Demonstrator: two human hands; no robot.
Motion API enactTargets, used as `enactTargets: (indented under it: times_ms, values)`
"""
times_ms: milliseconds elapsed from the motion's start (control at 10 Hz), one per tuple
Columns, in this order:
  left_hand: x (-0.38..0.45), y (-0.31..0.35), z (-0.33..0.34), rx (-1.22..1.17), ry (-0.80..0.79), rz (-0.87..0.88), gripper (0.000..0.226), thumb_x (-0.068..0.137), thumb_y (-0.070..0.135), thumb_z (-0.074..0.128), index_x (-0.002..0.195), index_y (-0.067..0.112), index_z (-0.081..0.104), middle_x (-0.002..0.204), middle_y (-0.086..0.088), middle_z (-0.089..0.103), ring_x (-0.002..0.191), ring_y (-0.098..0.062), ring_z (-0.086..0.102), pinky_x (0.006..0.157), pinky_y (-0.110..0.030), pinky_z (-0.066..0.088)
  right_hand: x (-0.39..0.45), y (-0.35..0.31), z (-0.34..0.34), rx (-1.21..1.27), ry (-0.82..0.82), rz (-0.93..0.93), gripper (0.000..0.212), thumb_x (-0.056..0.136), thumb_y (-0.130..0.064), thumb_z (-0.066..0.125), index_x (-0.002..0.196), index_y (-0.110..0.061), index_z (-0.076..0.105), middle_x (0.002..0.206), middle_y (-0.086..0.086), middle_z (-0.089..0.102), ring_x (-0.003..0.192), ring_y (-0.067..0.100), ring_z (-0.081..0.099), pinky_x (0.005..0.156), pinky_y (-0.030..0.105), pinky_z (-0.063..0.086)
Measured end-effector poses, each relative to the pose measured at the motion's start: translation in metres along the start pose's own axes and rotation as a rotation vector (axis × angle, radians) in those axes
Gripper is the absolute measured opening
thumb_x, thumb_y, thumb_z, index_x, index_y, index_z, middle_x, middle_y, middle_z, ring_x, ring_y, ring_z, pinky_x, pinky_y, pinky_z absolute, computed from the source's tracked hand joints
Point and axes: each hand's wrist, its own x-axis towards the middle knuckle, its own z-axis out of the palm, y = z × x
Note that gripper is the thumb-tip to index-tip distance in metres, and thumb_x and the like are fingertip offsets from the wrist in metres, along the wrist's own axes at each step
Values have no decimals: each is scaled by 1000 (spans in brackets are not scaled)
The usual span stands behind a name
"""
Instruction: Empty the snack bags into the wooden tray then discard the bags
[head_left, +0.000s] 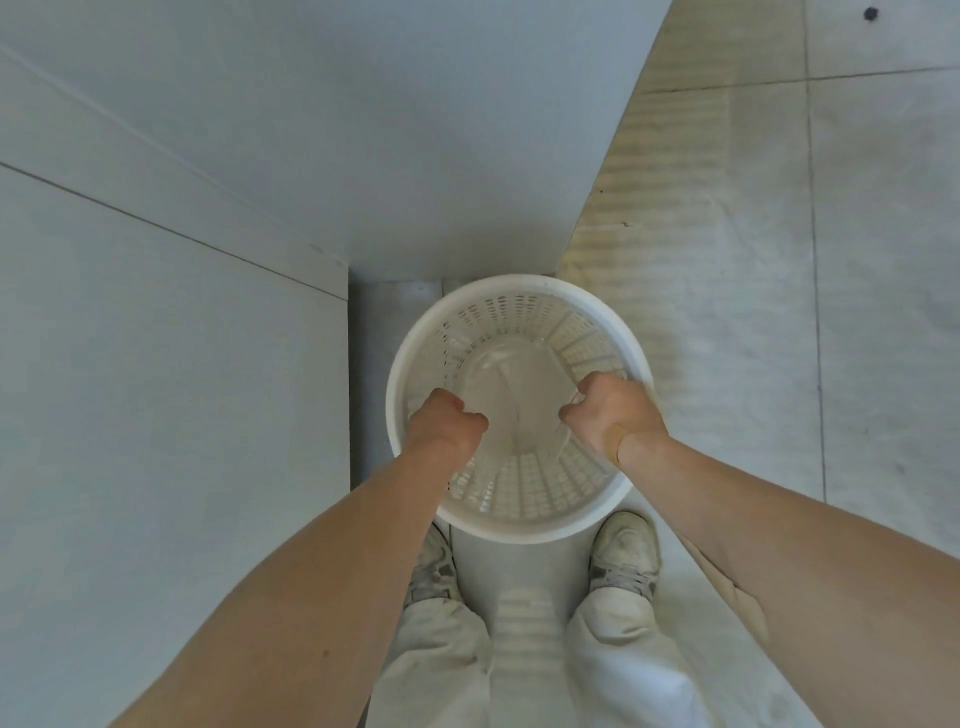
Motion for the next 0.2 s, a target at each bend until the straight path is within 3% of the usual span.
enactTargets:
  times_ms: [100, 200]
  values:
    - [-16, 5, -12, 30, -4, 20, 49, 86, 22, 61, 133, 16, 49, 124, -9, 60, 102, -26, 61, 92, -41, 56, -15, -7, -12, -39, -12, -7, 30, 91, -25, 54, 117, -12, 63, 96, 6, 63, 89, 25, 59, 72, 29, 47]
    - [-51, 12, -27, 146, -20, 80, 44, 90, 24, 59, 132, 17, 49, 125, -7, 57, 94, -21, 56, 84, -33, 54, -49, -15, -31, -141, -45, -46, 35, 91, -28, 52, 123, -18, 61, 114, 4, 66, 104, 26, 62, 79, 31, 49]
